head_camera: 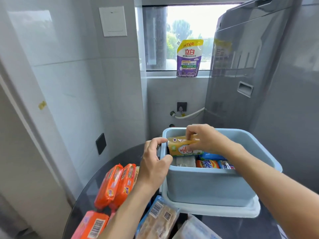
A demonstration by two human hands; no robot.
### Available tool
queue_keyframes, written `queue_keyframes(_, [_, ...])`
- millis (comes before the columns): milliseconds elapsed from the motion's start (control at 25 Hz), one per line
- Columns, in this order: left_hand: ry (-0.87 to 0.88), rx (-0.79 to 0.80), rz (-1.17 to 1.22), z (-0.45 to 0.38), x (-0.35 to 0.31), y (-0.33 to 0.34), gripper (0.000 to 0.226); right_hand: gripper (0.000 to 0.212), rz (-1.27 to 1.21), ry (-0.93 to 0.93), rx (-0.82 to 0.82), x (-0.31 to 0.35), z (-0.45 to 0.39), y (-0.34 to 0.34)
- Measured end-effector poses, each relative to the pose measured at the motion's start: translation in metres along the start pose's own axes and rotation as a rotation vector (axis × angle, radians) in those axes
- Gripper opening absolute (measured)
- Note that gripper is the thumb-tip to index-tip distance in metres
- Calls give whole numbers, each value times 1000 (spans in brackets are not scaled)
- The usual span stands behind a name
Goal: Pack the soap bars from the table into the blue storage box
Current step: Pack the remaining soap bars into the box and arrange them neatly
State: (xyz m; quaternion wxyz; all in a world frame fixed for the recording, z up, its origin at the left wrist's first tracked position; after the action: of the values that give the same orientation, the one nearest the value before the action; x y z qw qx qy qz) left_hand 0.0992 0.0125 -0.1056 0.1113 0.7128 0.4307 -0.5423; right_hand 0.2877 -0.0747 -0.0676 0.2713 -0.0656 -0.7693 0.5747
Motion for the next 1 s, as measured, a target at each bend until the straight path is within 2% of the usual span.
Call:
queue_keyframes(120, [-3,-1,2,-1,2,0,39,19,324,-180,-146,12,1,5])
queue_keyframes(160, [-2,1,0,-1,3,0,38,18,337,-167,-162,12,0,4])
queue_keyframes(320, [7,-14,-16,-2,5,0,36,13,265,-57,-70,7,-3,1])
queue_keyframes(520, [-19,5,3,-1,5,0,33,27,175,32,20,-4,5,-13])
queue_keyframes(720, [-12,-4,-9,1,4,-5,35,26,157,44,-159,19,30,-31])
queue_keyframes(840, [-40,12,33,6,6,-18,30,18,-4,9,-320,57,65,-37])
queue_keyframes(920, [-69,-3,6,9,10,-33,29,15,-186,-97,-491,92,105,-27])
queue_keyframes(960, [-64,-4,-49,12,12,-39,29,16,-227,-185,-497,112,126,-17])
queue_keyframes(1000, [-59,6,-106,17,15,-45,30,18,-213,-281,-400,130,144,0])
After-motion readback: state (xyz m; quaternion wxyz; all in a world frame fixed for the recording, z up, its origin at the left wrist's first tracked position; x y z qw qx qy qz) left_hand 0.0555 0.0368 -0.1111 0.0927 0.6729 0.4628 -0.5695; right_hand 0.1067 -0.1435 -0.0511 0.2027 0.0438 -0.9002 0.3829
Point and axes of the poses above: each hand's wrist, its own z-axis away from the middle knuckle, its own y-axis out of the palm, x = y × z, the point moved 4 cm from there along -z, towards the middle knuckle, and after that the axes turned 5 degrees about y, right-handed, at the moved point
